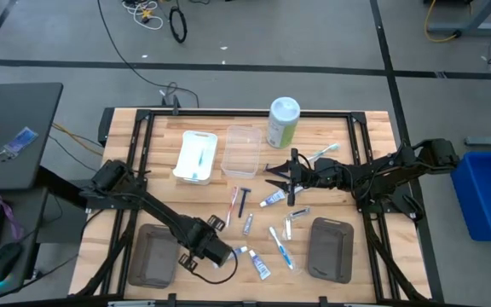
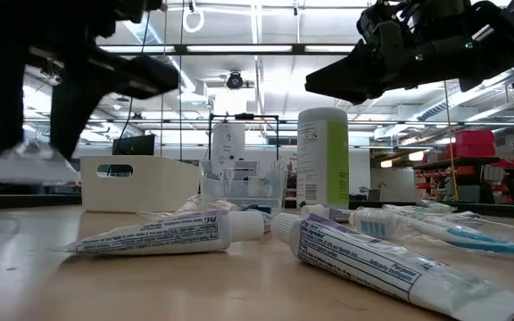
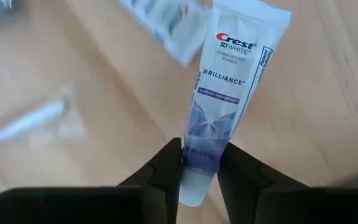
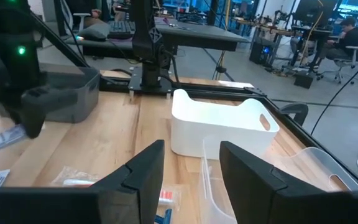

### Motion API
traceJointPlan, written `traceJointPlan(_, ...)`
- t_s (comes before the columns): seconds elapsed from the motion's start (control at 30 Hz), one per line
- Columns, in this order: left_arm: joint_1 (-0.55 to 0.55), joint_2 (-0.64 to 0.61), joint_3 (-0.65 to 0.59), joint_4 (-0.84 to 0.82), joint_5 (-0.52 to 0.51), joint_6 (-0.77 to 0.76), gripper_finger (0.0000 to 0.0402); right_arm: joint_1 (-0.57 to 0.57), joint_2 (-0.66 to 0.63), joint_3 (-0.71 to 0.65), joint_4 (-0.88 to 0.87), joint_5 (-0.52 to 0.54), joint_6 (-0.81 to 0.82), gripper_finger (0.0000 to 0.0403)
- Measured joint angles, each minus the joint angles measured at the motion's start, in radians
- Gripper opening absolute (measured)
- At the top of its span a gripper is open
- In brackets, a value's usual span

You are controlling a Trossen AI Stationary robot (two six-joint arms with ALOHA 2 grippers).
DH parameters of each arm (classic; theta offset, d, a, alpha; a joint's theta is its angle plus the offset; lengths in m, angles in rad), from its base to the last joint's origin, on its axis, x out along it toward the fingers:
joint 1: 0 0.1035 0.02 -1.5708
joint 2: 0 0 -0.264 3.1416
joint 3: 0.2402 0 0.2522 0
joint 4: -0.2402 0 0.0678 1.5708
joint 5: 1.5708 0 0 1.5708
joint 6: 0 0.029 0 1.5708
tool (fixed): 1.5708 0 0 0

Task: Pick & Place Travel size toiletries
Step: Put the left white toothpaste into the left black bin

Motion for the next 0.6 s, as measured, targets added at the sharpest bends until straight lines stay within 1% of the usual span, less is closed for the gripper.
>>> traceJointPlan(0.1, 0.0, 0.0, 0.052, -0.131, 0.003, -0.106, 0.0106, 0.0, 0.0, 0.0, 0.0, 0.0, 0.0, 0.0167)
traceJointPlan(0.2, -0.003, -0.012, 0.104, -0.288, 0.003, -0.204, 0.0091, 0.0, 0.0, 0.0, 0.0, 0.0, 0.0, 0.0167)
traceJointPlan(0.3, -0.008, -0.052, 0.145, -0.431, 0.007, -0.308, 0.0077, 0.0, 0.0, 0.0, 0.0, 0.0, 0.0, 0.0166)
traceJointPlan(0.47, -0.045, -0.175, 0.151, -0.513, 0.014, -0.507, 0.008, 0.0, 0.0, 0.0, -0.001, 0.0, 0.035, 0.0167)
traceJointPlan(0.6, -0.107, -0.252, 0.122, -0.56, 0.015, -0.736, 0.0093, 0.0, 0.0, 0.0, -0.001, 0.0, 0.05, 0.0166)
